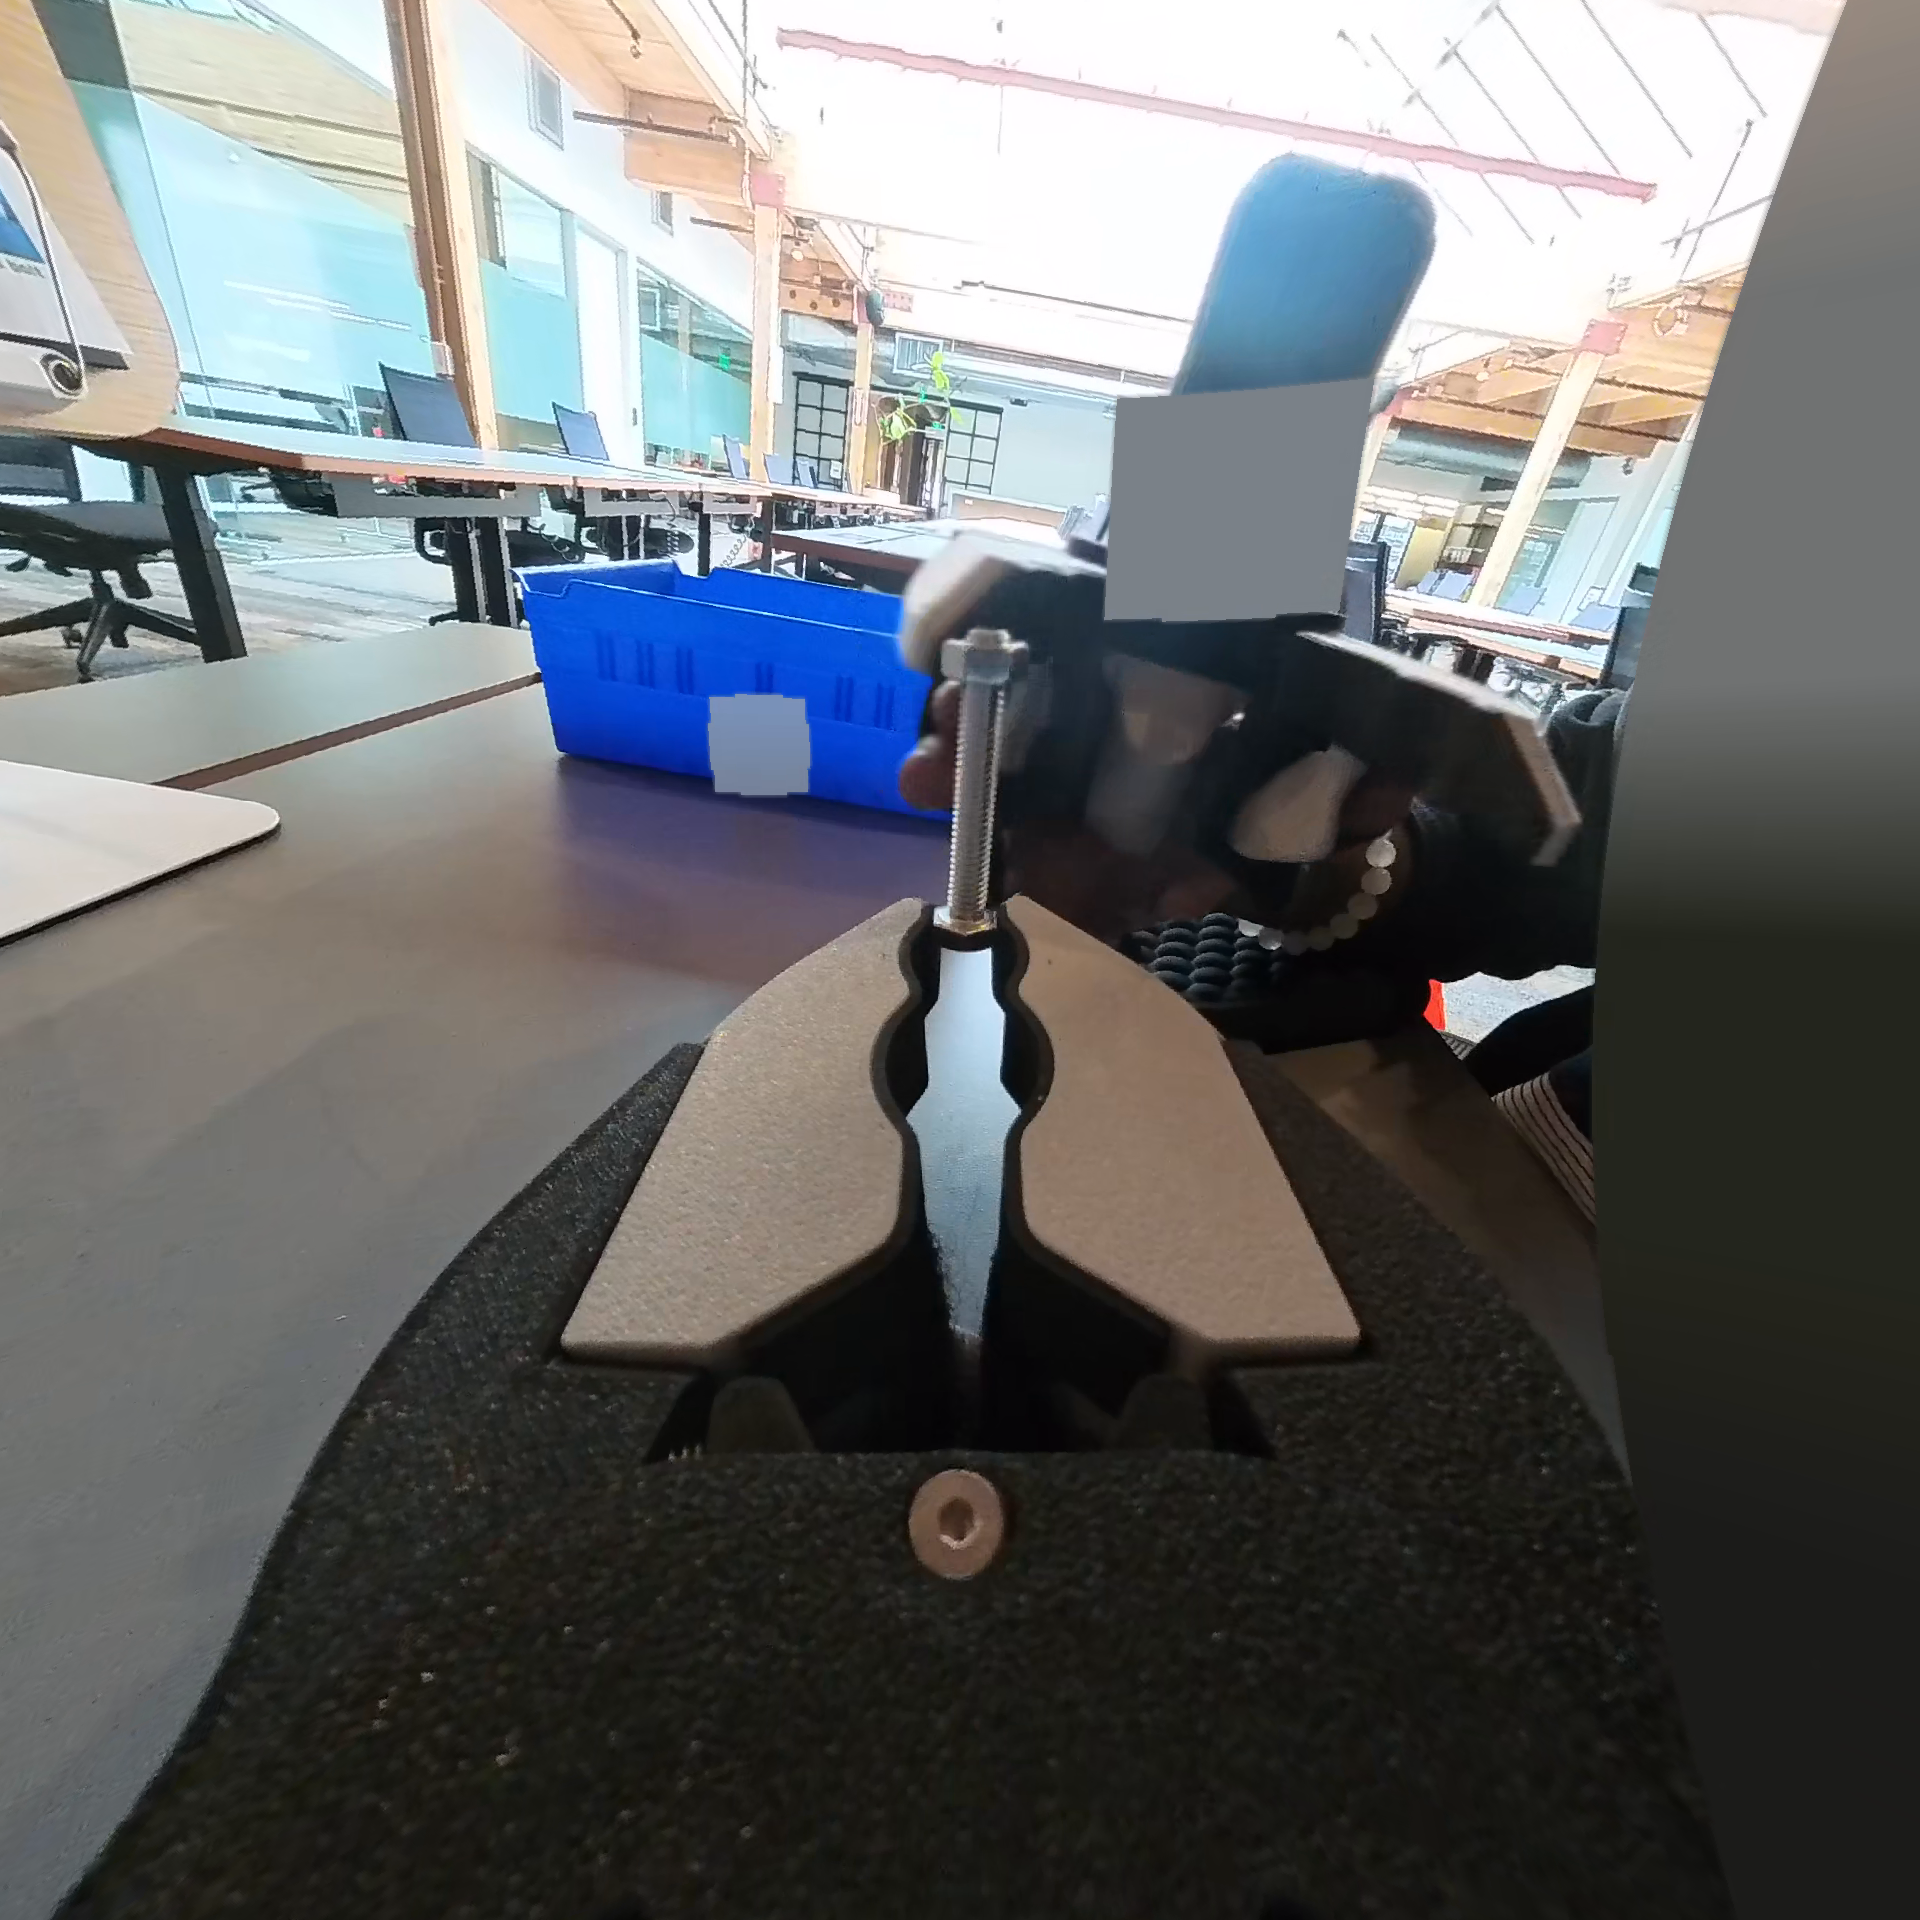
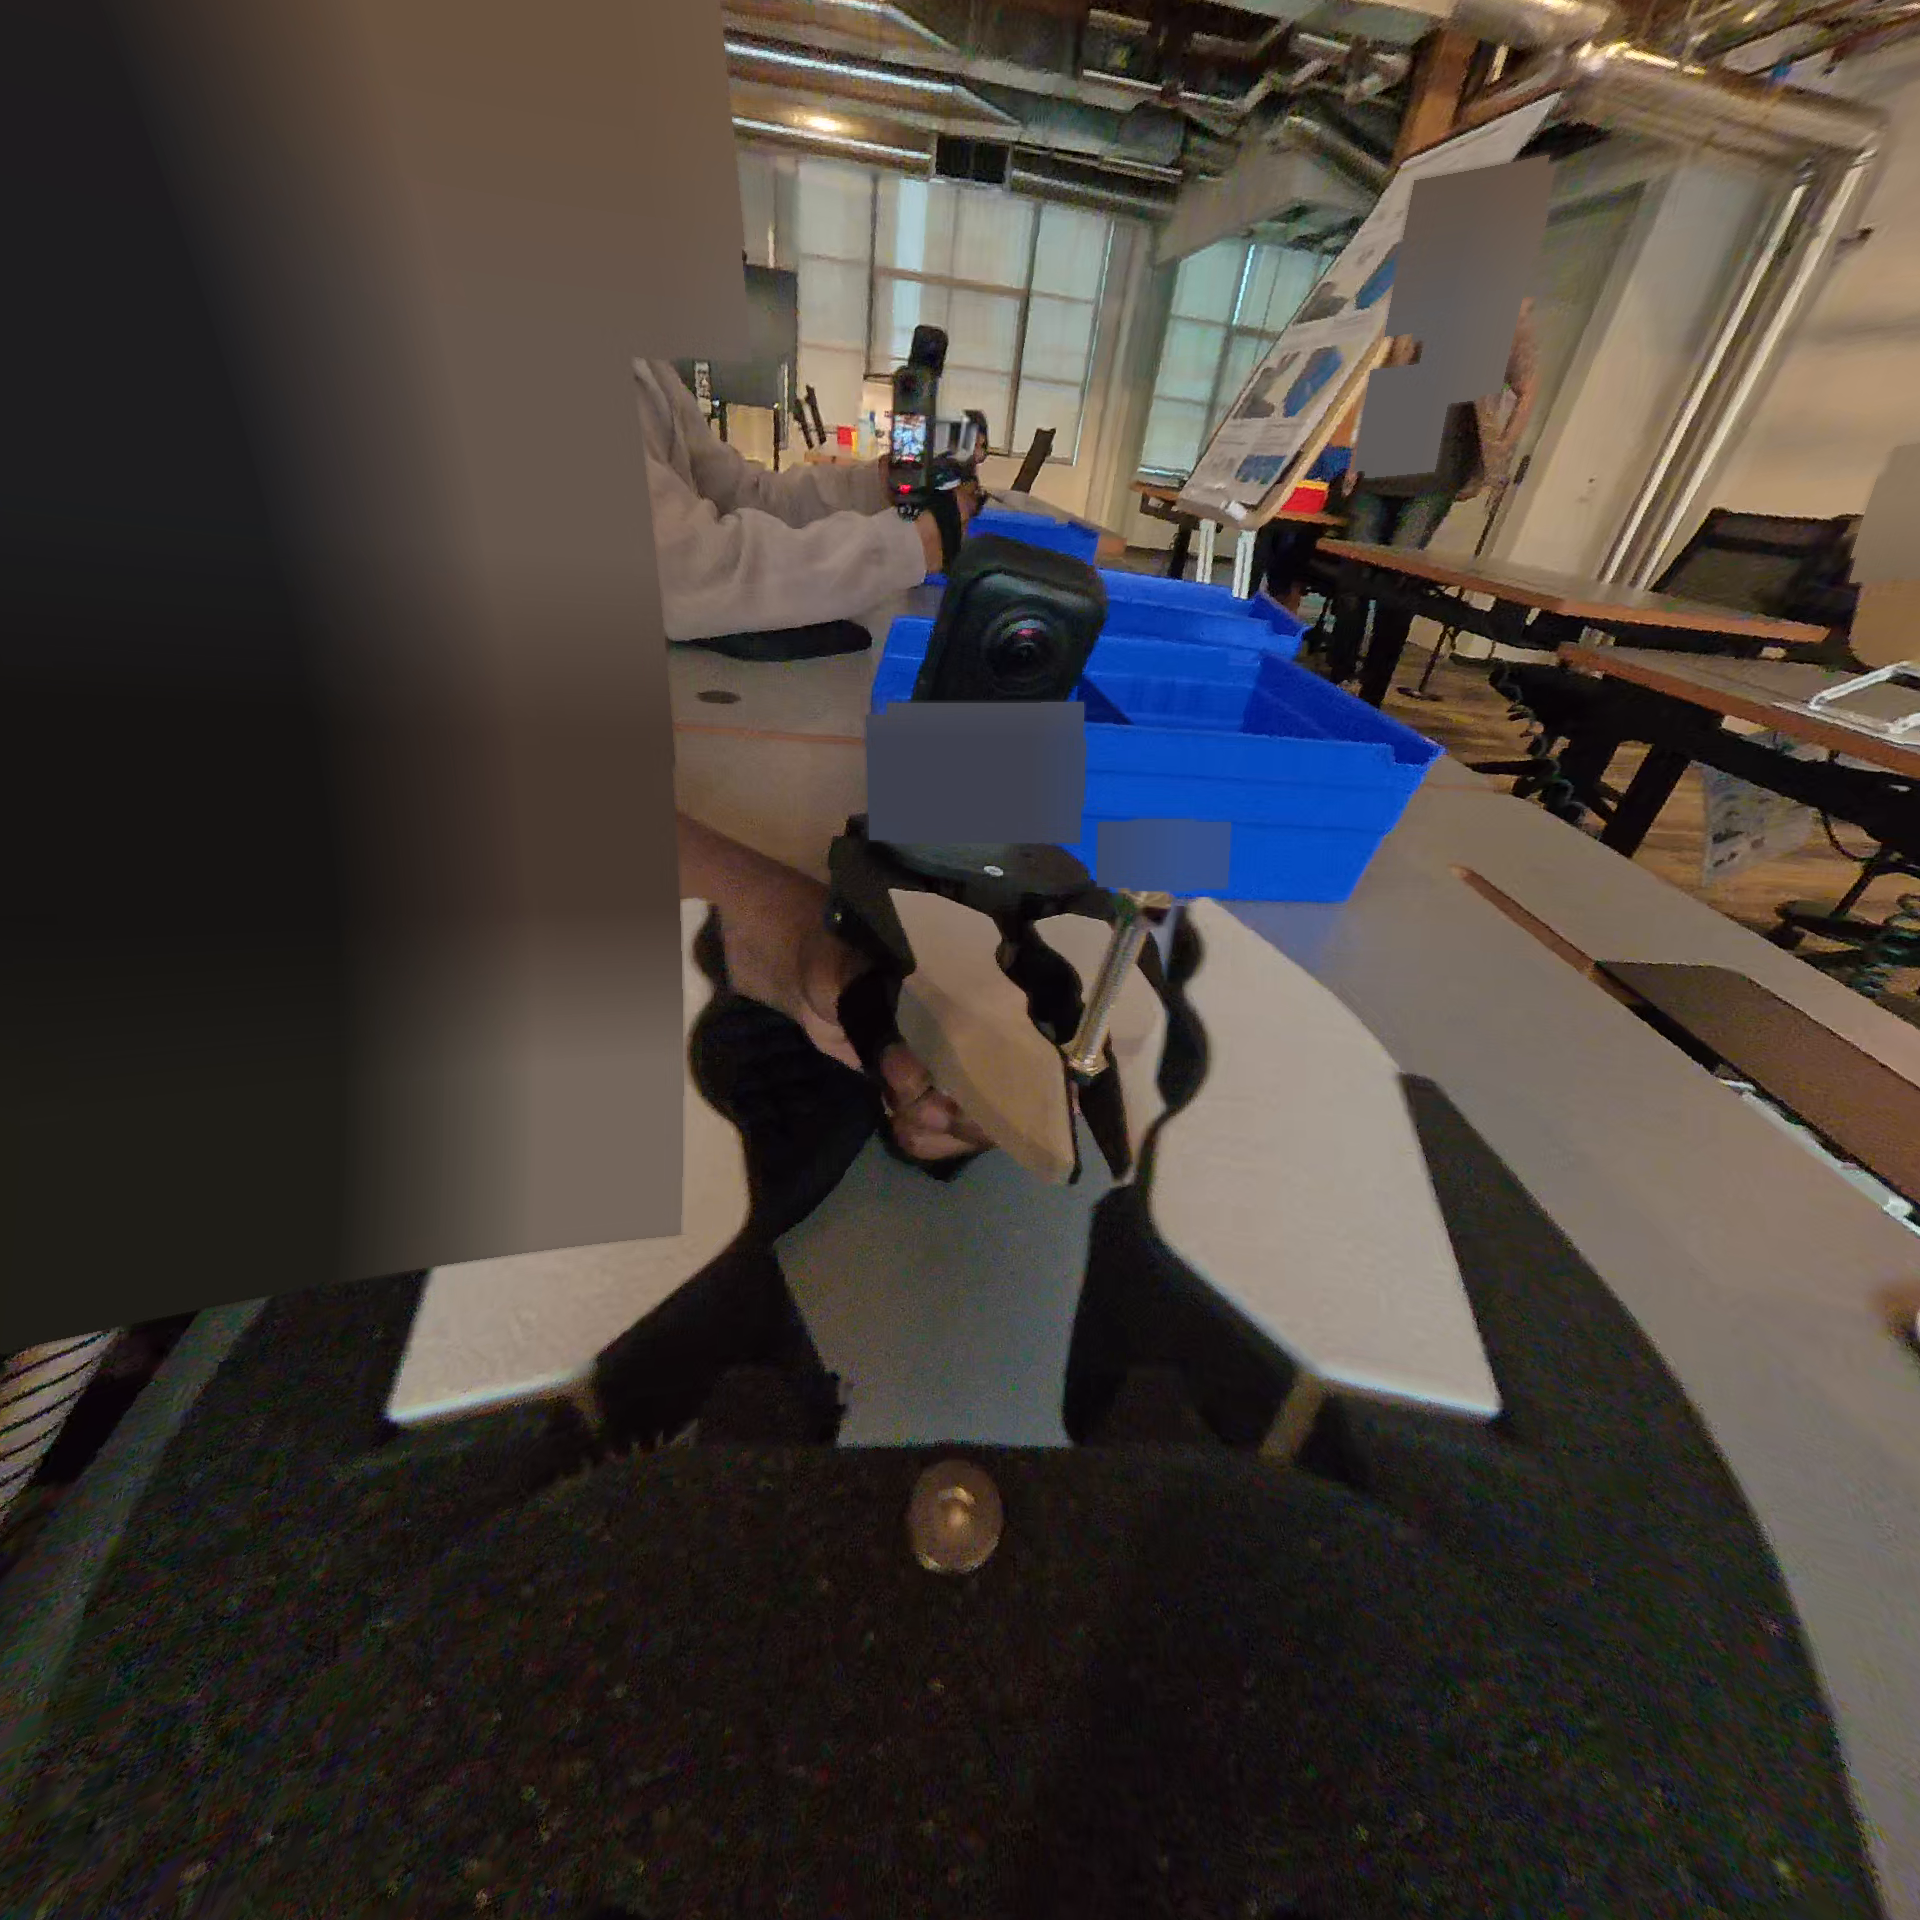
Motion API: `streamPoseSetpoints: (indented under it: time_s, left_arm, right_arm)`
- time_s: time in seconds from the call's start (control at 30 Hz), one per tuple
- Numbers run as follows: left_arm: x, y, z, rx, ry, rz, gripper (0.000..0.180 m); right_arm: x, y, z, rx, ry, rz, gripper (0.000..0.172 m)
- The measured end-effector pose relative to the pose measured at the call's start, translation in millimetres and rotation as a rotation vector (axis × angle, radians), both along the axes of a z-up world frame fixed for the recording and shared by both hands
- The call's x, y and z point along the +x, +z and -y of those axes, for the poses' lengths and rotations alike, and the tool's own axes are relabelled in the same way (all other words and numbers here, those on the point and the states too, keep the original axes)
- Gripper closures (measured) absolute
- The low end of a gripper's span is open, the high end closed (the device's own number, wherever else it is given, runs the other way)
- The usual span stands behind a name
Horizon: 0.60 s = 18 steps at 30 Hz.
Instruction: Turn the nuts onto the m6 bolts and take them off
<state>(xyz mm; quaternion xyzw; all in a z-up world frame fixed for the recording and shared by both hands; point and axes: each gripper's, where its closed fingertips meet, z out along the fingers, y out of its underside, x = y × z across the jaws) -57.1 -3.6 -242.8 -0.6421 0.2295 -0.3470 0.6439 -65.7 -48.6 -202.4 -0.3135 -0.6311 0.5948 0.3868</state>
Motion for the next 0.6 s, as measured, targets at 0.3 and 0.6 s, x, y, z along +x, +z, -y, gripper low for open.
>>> streamPoseSetpoints:
  time_s: [0.3,0.6]
  left_arm:
    - [0.3,0.0,0.0,0.001,-0.001,-0.001,0.171]
    - [0.3,0.0,-0.2,0.001,0.0,-0.002,0.172]
  right_arm:
    - [0.5,5.8,-7.1,-0.025,-0.028,-0.039,0.096]
    - [6.7,6.2,-5.8,-0.002,-0.009,-0.043,0.131]
